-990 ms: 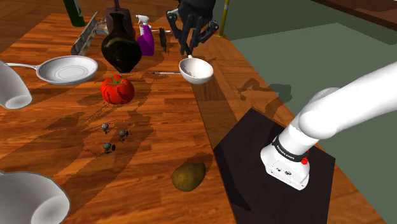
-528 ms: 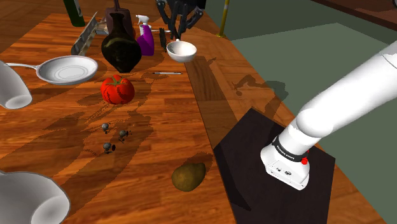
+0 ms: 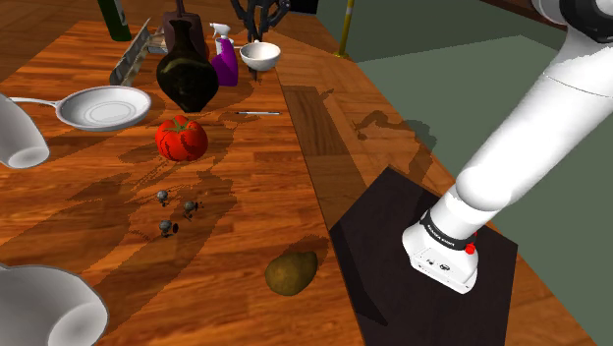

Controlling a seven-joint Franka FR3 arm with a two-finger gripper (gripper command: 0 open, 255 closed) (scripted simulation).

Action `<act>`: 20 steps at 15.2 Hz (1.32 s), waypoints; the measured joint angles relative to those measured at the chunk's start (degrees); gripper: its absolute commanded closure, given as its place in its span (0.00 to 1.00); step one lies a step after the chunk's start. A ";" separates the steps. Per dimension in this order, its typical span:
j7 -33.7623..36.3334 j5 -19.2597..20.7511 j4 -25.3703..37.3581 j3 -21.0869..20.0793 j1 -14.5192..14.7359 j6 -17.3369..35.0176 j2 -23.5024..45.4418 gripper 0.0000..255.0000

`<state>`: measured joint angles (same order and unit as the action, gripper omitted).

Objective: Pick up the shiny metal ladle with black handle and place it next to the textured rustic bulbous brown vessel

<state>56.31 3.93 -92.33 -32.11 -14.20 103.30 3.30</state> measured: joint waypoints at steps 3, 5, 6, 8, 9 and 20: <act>-0.27 3.63 8.11 0.45 0.46 -2.11 7.05 1.00; -0.62 5.30 11.85 0.87 0.83 -2.84 10.53 1.00; -0.67 5.57 12.11 0.96 0.89 -2.61 11.07 1.00; -0.94 5.34 9.99 1.08 0.43 -0.81 10.70 1.00; -0.92 5.28 9.09 1.10 0.34 -0.02 10.56 1.00; -0.62 5.31 -0.02 1.42 -0.47 8.74 10.19 1.00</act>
<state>55.70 9.23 -92.35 -30.68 -14.67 112.03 13.49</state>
